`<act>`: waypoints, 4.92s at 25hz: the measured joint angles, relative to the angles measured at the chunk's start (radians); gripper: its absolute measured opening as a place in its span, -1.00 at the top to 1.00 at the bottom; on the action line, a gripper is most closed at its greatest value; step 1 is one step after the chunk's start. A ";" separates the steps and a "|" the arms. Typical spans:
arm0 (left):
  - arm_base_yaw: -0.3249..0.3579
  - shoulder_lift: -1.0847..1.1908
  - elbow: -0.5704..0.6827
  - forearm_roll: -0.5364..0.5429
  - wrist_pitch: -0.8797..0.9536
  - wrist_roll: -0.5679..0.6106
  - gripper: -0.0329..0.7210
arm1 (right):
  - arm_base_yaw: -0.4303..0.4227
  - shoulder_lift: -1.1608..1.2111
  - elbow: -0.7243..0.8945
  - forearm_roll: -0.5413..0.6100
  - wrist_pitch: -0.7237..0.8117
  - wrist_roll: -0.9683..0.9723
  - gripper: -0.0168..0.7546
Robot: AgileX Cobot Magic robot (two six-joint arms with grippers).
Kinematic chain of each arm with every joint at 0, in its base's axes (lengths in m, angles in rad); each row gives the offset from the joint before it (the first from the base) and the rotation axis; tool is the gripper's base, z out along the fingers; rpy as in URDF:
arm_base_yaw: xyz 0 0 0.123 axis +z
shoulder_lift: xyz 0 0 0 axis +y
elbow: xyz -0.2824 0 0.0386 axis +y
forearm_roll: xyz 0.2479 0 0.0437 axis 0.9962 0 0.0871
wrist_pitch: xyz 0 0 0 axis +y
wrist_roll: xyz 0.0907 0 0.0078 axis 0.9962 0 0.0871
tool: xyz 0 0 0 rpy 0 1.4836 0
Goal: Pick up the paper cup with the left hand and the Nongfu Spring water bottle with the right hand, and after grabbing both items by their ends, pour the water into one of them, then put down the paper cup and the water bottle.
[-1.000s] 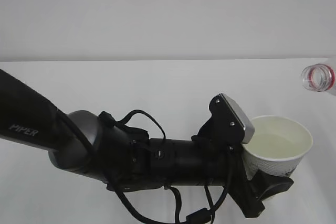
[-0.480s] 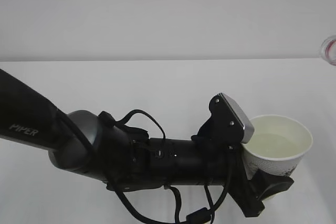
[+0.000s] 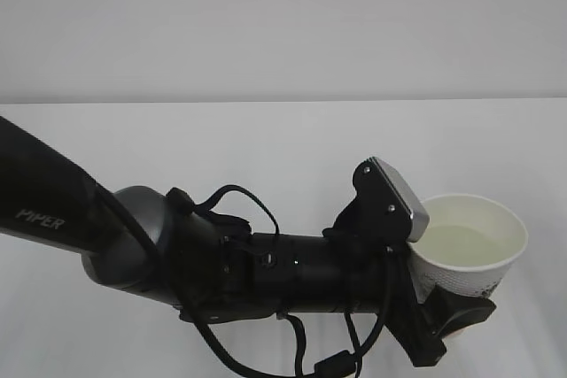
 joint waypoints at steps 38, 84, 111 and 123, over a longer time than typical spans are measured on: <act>0.075 0.000 0.000 0.002 -0.002 0.000 -0.54 | 0.000 0.481 -0.012 0.000 -0.325 0.493 -0.11; 0.135 0.000 0.000 0.002 0.001 0.000 -0.54 | 0.000 0.953 -0.310 -0.045 -0.443 0.448 -0.11; 0.135 0.000 0.000 0.002 0.017 0.000 -0.54 | 0.000 1.015 -0.340 -0.045 -0.462 0.487 -0.29; 0.135 0.000 0.000 0.002 0.017 0.000 -0.54 | 0.000 1.016 -0.342 -0.056 -0.468 0.489 -0.72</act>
